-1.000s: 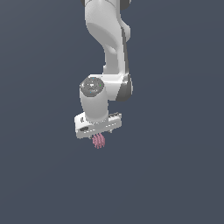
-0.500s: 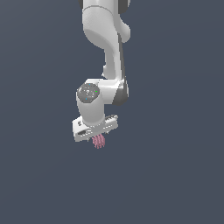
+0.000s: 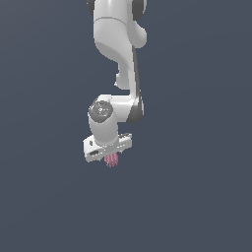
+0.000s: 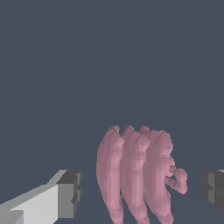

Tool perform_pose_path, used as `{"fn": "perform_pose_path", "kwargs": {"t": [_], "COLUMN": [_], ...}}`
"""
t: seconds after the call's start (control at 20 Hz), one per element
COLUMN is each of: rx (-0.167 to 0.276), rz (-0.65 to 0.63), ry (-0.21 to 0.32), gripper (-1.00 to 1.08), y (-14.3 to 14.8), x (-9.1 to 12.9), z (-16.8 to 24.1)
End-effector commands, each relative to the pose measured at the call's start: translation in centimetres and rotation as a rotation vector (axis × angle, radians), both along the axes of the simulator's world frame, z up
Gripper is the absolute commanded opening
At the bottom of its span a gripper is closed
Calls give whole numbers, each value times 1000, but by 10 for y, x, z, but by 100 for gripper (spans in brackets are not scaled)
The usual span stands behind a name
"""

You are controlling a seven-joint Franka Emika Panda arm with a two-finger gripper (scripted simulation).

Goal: Pick up the object and move it to a goal position.

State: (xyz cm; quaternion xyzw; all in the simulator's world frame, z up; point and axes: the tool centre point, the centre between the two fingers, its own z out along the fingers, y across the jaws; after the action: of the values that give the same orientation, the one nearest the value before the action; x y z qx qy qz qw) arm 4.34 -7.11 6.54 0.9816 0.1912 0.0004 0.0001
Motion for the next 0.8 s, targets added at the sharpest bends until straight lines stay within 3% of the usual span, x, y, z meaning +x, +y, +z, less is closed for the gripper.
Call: {"fn": "perform_pose_path", "kwargs": {"t": [0.0,0.35,0.4,0.75], "rx": [0,0,0,0], "rz": [1,2,2,2], "ry": [1,1,1,1], "gripper": [100,100,-100,-100], "y": [0,0,0,0], "x": [-1,1,1,1], "z": [-13,-24,-24,-24]}}
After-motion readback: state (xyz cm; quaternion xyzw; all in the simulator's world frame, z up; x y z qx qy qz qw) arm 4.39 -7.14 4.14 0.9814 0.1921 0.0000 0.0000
